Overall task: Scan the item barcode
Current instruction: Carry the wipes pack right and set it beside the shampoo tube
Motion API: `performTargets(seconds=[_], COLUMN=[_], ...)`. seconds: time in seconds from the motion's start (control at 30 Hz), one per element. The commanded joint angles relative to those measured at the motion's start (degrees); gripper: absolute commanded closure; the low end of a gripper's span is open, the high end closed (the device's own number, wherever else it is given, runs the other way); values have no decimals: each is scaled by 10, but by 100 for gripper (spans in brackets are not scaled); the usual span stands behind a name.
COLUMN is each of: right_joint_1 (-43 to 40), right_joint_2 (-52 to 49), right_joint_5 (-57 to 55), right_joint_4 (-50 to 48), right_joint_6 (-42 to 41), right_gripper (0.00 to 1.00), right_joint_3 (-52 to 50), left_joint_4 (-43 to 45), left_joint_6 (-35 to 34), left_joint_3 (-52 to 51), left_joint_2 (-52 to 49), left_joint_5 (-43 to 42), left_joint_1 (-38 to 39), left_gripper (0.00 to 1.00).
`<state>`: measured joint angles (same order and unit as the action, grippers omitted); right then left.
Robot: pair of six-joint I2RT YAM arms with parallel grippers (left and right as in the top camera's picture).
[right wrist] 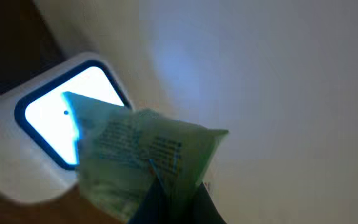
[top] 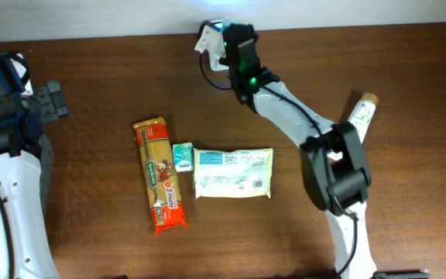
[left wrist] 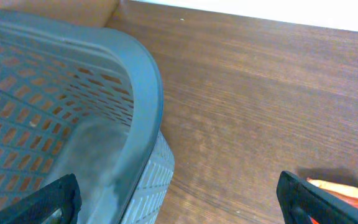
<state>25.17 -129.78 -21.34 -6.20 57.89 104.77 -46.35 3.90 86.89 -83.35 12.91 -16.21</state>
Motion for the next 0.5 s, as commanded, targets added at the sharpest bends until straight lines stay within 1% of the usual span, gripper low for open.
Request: performTargets(seconds=[0.0, 0.1, 0.13, 0.17, 0.23, 0.27, 0.3, 0.33, 0.37, 0.43, 0.47], right_joint_1=[-2, -14, -39, -64, -146, -183, -217, -266, -307, -352, -366], right_joint_2=[135, 223, 265, 285, 300, 297, 292, 280, 268, 242, 219], right_joint_5=[60, 182, 259, 291, 356, 358, 356, 338, 293, 231, 232], right_joint_4=[101, 274, 386, 459, 596, 642, 672, 695, 701, 692, 680], right_joint_6=[-185, -411, -537, -583, -629, -647, -646, -646, -666, -711, -721], right_gripper=[96, 96, 96, 96, 96, 96, 96, 96, 96, 96, 96], right_joint_3=[10, 10, 10, 10, 10, 10, 10, 4, -8, -41, -57], left_joint_4=[0, 0, 0, 0, 0, 0, 0, 0, 0, 0, 0], left_joint_6=[9, 9, 9, 9, 9, 9, 9, 9, 9, 9, 9], left_joint_3=[2, 2, 2, 2, 2, 2, 2, 2, 2, 2, 2], left_joint_2=[7, 7, 7, 7, 7, 7, 7, 7, 7, 7, 7], left_joint_5=[2, 2, 2, 2, 2, 2, 2, 2, 2, 2, 2], left_joint_1=[-3, -3, -3, -3, -3, -3, -3, -3, -3, -3, -3], left_gripper=[1, 1, 1, 1, 1, 1, 1, 1, 1, 1, 1])
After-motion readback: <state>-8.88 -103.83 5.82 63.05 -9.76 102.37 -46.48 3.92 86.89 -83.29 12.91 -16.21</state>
